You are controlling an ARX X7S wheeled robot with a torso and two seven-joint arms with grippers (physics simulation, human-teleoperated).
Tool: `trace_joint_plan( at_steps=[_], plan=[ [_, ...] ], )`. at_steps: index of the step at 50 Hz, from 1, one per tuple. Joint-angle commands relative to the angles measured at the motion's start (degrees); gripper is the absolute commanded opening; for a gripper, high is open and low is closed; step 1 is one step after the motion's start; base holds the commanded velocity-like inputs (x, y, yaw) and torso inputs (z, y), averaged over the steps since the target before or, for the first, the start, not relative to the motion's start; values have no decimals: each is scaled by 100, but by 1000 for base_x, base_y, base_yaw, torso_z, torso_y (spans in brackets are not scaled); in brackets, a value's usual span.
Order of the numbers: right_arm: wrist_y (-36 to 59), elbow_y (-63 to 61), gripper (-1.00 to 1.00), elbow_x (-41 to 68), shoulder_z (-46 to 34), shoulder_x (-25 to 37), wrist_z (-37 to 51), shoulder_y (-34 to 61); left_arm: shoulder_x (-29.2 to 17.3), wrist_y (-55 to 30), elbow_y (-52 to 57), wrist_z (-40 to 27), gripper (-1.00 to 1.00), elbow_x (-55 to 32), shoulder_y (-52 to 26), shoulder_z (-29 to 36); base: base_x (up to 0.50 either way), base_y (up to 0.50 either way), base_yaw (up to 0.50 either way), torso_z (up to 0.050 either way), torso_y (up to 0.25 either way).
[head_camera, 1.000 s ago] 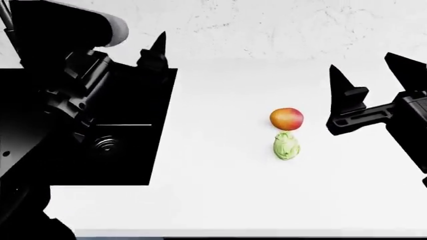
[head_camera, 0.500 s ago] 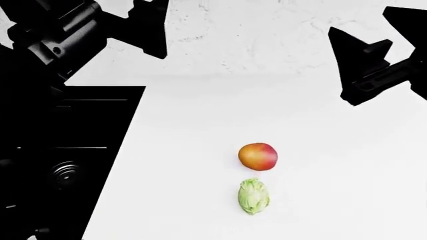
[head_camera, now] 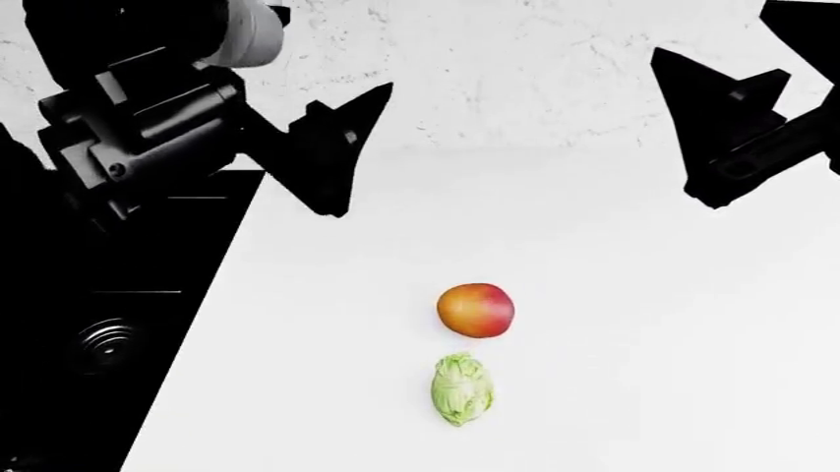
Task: Pick the brussel sprout, mango from the counter and place them in the cabinet. Then close the cabinet.
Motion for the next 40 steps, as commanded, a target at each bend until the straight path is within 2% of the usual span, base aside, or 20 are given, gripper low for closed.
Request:
trace_joint_plan(
  at_steps=[1,5,12,25,40],
  plan=[
    [-128,45,100,69,-125,144,72,5,-764,-97,-68,-498,100,-2309,-177,263,0,0,0,0,0],
    [-149,72,100,90,-176,169,115,41,-988,-27,-212,-1072,100,-3359,-292,487,0,0,0,0,0],
    [-234,66,100,95,-218,214,115,-2,-1231,215,-126,-1572,100,-4478,-288,822,0,0,0,0,0],
    [-388,72,100,36,-364,283,82,-73,-1481,417,315,-1419,100,-5222,-233,1057,0,0,0,0,0],
    [-557,54,100,-37,-458,348,18,-186,-1313,798,539,-1789,100,-5579,-95,1598,0,0,0,0,0]
  ],
)
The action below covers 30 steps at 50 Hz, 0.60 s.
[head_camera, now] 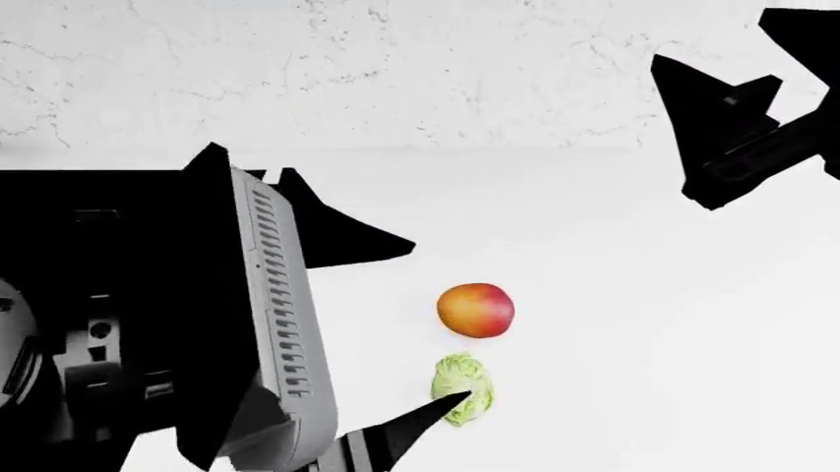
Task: Pick the brussel sprout, mango from the counter and place them in the cabinet. Then close the cabinet.
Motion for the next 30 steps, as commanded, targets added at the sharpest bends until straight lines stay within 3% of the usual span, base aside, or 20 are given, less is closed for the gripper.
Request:
trace_joint_plan(
  at_steps=[1,12,30],
  plan=[
    [-125,-6,100,-42,-79,52,-33,-71,71,249,180,-298,100,-365,116,423,0,0,0,0,0],
    [-238,-26,100,-67,-105,104,-62,-172,299,314,169,-634,100,-129,366,888,0,0,0,0,0],
    [-328,19,100,-13,-146,189,-15,-151,515,187,9,-505,100,751,731,1192,0,0,0,0,0]
  ],
)
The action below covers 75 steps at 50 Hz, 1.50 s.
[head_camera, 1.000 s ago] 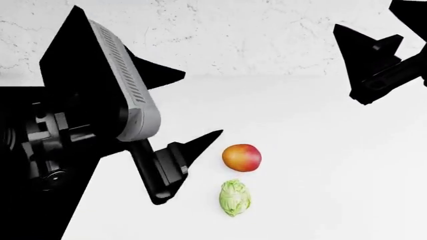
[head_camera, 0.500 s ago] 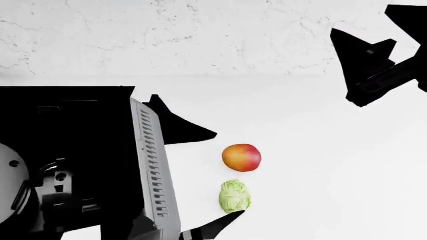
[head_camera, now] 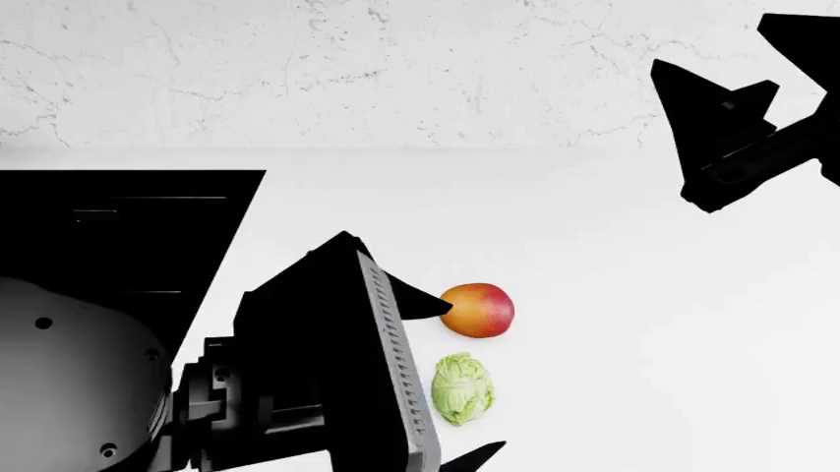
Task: Pick the brussel sprout, mango from the counter and place them in the cabinet. Then close the cabinet.
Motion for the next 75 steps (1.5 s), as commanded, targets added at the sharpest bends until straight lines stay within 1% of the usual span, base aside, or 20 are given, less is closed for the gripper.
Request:
trace_joint_plan(
  at_steps=[1,8,12,20,48,53,59,64,65,70,75],
  plan=[
    [-66,21,100,25,-25,59,16,-3,100,-82,-130,5,100,511,177,251,0,0,0,0,0],
    [-141,22,100,-32,-60,75,-29,-50,114,-86,-186,56,100,805,291,366,0,0,0,0,0],
    [-176,22,100,-32,-67,78,-30,-53,128,-72,-71,153,100,1029,506,449,0,0,0,0,0],
    [-251,5,100,-80,-68,107,-59,-109,89,-69,-131,611,100,1710,761,644,0,0,0,0,0],
    [-390,11,100,-53,-91,222,-64,-181,420,247,-557,891,100,2566,1140,1331,0,0,0,0,0],
    [-439,-2,100,-76,-77,240,-85,-248,467,385,-708,1054,100,2893,1168,1478,0,0,0,0,0],
    [-466,-10,100,-58,-74,252,-71,-282,503,443,-817,1068,100,2982,1165,1542,0,0,0,0,0],
    [-470,-17,100,-18,-75,259,-27,-294,489,586,-945,1263,100,3241,1221,1681,0,0,0,0,0],
    [-467,-19,100,-2,-73,261,-12,-294,485,593,-943,1271,-100,3240,1226,1688,0,0,0,0,0],
    [-521,-33,100,-34,-36,299,-51,-392,417,754,-914,1258,-100,3115,1226,1468,0,0,0,0,0],
    [-547,-33,100,-40,-41,311,-53,-410,363,751,-751,1013,-100,2644,1174,1190,0,0,0,0,0]
  ],
)
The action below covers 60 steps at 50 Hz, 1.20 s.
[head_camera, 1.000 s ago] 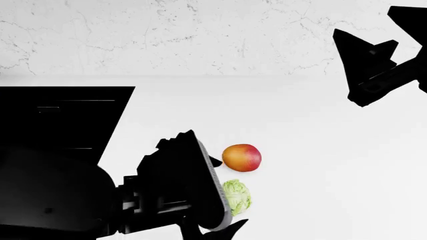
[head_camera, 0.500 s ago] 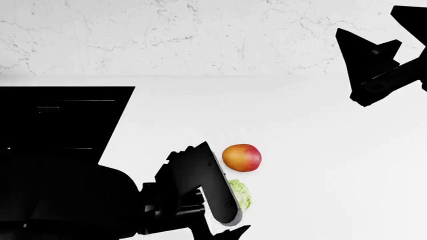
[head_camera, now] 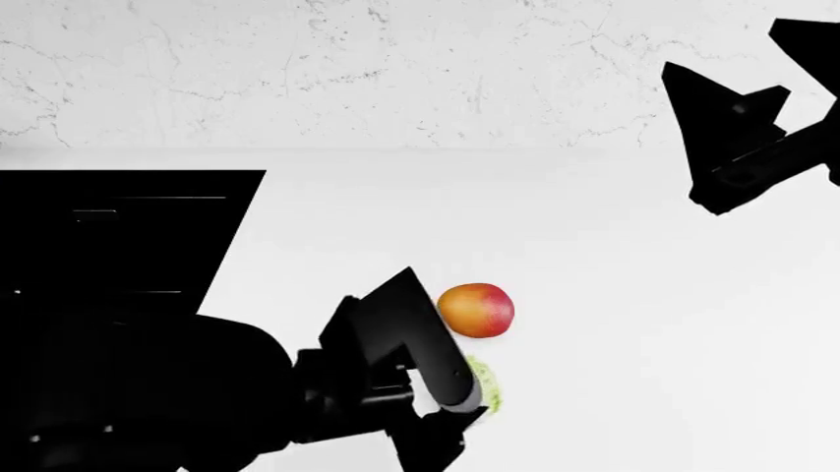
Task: Pick the brussel sprout, mango from the counter and place them in the cabinet. Then close the cabinet.
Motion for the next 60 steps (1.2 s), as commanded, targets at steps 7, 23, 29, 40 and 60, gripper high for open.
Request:
trace_joint_plan(
  at_steps=[7,23,29,40,60],
  plan=[
    [-38,7,100,76,-9,60,56,-2,-154,262,227,-531,-100,-1065,-191,-693,0,0,0,0,0],
    [129,354,100,36,-587,-37,-102,873,-461,1114,-70,-2253,-100,-2444,-1309,-1852,0,0,0,0,0],
    [455,805,100,243,-1091,-165,-636,1306,-545,1214,-435,-2631,-100,-2250,-1496,-1920,0,0,0,0,0],
    [571,1509,100,-689,-2599,-450,-2402,2197,-561,1335,-877,-2947,-100,-2036,-1817,-1989,0,0,0,0,0],
    [-224,2339,100,-2066,-4405,-385,-5319,2884,-597,1434,-923,-2793,-100,-1975,-1793,-2020,0,0,0,0,1]
  ],
)
